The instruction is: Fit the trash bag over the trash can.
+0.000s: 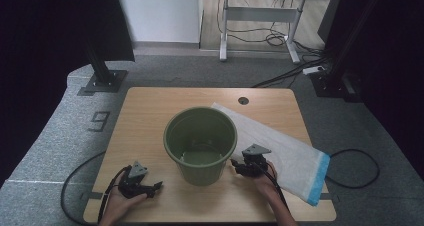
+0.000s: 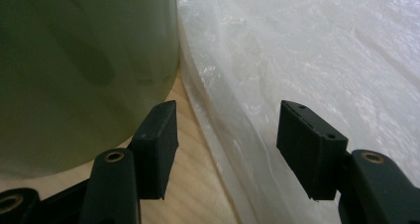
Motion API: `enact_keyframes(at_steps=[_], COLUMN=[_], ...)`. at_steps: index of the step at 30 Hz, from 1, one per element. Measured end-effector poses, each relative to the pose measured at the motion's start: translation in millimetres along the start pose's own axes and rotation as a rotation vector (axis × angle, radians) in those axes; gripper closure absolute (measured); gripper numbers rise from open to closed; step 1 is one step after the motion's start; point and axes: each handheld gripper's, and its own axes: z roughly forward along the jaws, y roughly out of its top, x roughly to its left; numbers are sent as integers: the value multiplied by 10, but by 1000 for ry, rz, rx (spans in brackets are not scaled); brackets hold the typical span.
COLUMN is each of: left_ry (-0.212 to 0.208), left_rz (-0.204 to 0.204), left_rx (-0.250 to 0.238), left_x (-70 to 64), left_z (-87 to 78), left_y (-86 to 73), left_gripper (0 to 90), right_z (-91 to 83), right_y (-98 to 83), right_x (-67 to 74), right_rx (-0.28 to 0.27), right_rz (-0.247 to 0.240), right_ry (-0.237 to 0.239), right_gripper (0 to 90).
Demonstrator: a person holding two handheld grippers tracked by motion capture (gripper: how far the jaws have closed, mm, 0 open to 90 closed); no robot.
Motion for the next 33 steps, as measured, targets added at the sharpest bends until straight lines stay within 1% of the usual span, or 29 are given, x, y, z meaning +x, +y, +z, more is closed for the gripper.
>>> enact_keyframes(at_steps=[3,5,7,8,9,10,11,12,13,14,15,16,17,18,20,24,26,27,29,30,31,33], left_ry=[-1,-1,-1,-1,-2,-4,-5,-5,-5,-5,-5,-5,-5,-5,-5,-5,-5,-5,-5,-5,-5,-5], left_rz=[3,3,2,2,1,0,1,1,2,2,2,2,2,1,1,1,1,1,1,1,1,1], left_rx=[-1,-1,-2,-2,-2,-1,-2,-2,-1,-2,-1,-1,-1,-2,-1,-2,-2,-1,-1,-1,-1,-1], left_x=[-2,-2,-3,-3,-1,2,4,6,6,5,6,6,5,5,6,5,6,6,6,6,6,7], left_z=[-1,-2,-2,-2,-2,-2,-3,-3,-3,-3,-4,-4,-4,-4,-4,-4,-4,-4,-4,-4,-4,-4], left_y=[-1,-1,-2,-3,-2,-3,-4,-3,-4,-5,-4,-4,-5,-5,-5,-6,-5,-5,-5,-5,-5,-5], left_gripper=[162,162,162,161,161,161,161,161,161,162,162,162,162,161,162,162,161,162,161,161,162,161], right_z=[51,93,125,160,160,181,185,176,176,167,157,144,127,107,58,-83,-150,-175,-189,-177,-177,-147], right_y=[9,25,39,40,40,32,34,37,37,38,40,41,39,33,4,-95,-136,-147,-147,-128,-128,-85], right_x=[0,-6,-10,-8,-8,-5,2,9,9,3,-5,-18,-32,-42,-41,-25,-39,-44,-34,-5,-5,34], right_rx=[6,16,16,30,30,42,45,43,43,45,50,58,67,75,82,89,97,103,105,65,65,23], right_rz=[-2,5,7,0,0,-3,-6,-6,-6,-9,0,9,20,27,17,5,4,5,-20,-42,-42,-51], right_ry=[-5,-13,-4,0,0,-3,-10,0,0,-1,-5,-9,-14,-19,-32,-37,-39,-39,-28,-23,-23,-1], right_gripper=[395,381,381,393,393,413,463,599,599,661,735,789,830,850,865,864,834,784,629,514,514,448])
